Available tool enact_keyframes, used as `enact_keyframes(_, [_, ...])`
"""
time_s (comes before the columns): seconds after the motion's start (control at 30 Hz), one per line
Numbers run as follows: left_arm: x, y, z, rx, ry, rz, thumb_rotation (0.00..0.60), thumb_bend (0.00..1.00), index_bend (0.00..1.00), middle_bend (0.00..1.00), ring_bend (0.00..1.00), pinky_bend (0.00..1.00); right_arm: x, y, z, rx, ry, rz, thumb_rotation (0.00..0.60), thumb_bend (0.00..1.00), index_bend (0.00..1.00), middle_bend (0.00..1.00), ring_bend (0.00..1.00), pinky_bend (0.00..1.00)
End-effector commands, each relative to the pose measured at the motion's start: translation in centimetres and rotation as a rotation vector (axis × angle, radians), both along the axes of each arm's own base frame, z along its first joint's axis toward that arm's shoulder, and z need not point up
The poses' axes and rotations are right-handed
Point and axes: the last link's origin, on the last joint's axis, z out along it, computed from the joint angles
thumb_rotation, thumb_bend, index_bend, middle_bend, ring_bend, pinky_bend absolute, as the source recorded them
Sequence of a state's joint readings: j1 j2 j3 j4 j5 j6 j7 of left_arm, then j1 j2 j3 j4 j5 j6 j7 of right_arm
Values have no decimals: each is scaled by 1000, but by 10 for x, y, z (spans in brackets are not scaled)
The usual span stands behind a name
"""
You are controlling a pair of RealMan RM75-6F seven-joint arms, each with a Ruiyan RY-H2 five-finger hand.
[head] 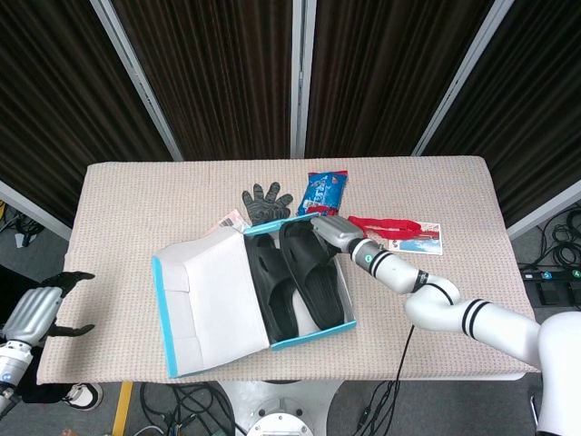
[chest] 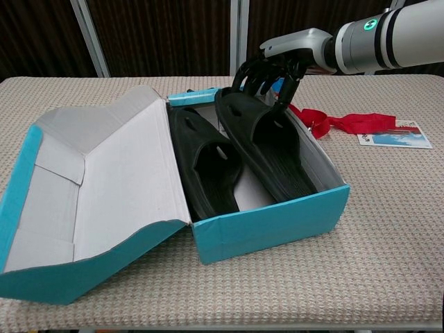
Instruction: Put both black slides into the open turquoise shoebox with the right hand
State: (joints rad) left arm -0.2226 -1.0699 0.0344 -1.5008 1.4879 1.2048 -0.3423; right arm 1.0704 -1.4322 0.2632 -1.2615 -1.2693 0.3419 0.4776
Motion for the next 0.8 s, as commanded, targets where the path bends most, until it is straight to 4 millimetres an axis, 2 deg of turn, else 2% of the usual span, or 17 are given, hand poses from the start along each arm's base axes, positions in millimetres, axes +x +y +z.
enact_keyframes(0.03, [-1,-1,0,0,1,2,600,84,204,214,149,214,0,1,-1,2,10,11,600,122,508,486,174,188])
enact_keyframes(0.13, [-1,-1,0,-2,1,5,600,84,204,214,149,214,0,3,0,8,17,18,600,18,381,398,122,189])
enact_keyframes(0.3, [-2,0,-1,-4,0,7,600,84,204,214,149,214,1,4,3,15,3,9,600,0,213,297,42,176])
enact_keyframes(0.57, [-2,-1,0,-6,1,10,600,84,204,214,149,214,-2,3,13,6,-2,3,600,0,75,215,0,154])
enact_keyframes(0.8, [0,0,-1,-5,2,5,600,84,204,214,149,214,8,9,24,-2,-58,25,600,0,69,209,0,154])
